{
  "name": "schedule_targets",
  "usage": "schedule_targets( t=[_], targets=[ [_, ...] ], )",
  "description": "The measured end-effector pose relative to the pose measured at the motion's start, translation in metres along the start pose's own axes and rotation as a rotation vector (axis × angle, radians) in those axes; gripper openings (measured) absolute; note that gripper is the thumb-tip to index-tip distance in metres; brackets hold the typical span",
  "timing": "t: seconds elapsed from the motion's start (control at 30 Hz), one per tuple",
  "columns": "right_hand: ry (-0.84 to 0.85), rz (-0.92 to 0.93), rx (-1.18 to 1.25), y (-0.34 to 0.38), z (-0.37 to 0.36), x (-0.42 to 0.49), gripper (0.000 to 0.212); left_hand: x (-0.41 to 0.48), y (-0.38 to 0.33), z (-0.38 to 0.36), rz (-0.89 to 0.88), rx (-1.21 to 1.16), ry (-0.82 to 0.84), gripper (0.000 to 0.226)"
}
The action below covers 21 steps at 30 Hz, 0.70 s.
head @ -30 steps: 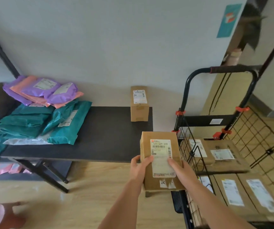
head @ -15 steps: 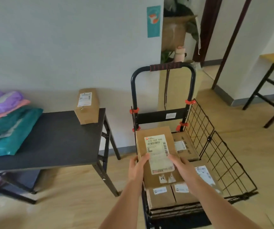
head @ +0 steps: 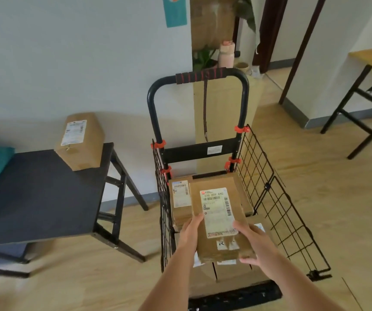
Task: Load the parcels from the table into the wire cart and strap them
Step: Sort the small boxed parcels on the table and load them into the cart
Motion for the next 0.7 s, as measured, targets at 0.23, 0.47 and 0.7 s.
schedule_targets(
  t=[0.23,0.47,0.7],
  targets=[
    [-0.087,-0.038,-0.046,0.042,0.012,0.076,0.072,0.065,-0.029,-0.031,0.088,0.032,0.056,0.039],
    [-0.104,-0.057,-0.052,0.064,0.003,0.165,0.084,0.152,-0.063,-0.025,0.039,0.282,0.002,0.039],
    [-0.090,-0.093,-0.066,0.052,-0.004,0.239,0.068,0.215,-0.069,0.001,0.005,0.819,-0.323,0.091]
  ],
)
Point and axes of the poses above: each hand's wrist, its own x-axis towards the middle knuckle, its own z-axis out of the back of the hand, y = z × x, the point moved 9 cm from there along x, towards the middle knuckle, and after that the axes turned 15 degrees about x, right-handed, at the moved point
